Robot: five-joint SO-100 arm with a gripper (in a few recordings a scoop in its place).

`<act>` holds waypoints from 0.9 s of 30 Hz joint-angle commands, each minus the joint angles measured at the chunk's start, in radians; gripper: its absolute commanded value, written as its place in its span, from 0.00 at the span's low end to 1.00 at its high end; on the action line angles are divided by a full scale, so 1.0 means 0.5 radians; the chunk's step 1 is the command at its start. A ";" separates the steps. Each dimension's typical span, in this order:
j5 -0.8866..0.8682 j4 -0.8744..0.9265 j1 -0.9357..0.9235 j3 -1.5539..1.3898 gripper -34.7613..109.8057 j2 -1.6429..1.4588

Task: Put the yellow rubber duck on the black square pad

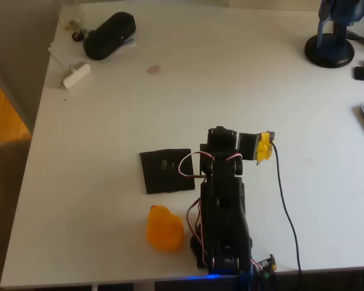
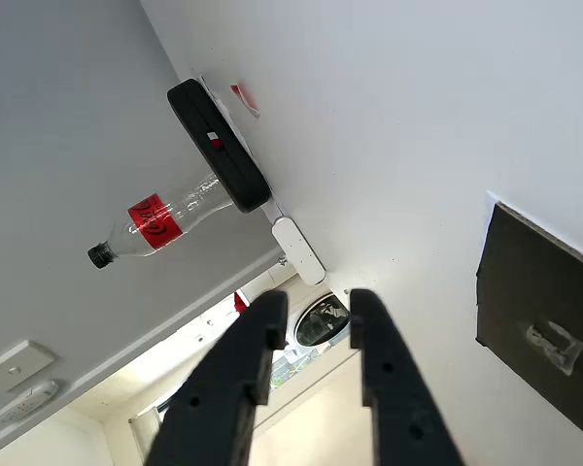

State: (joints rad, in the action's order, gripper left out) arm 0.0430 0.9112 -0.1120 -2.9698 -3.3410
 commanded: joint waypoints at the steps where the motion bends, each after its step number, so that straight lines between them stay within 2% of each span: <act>1: 0.031 -0.006 -0.037 -0.021 0.29 -0.031; 27: 0.031 -0.006 -0.037 0.000 0.29 -0.034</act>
State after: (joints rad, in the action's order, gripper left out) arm 0.0430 0.9112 -0.1120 -2.9698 -3.3410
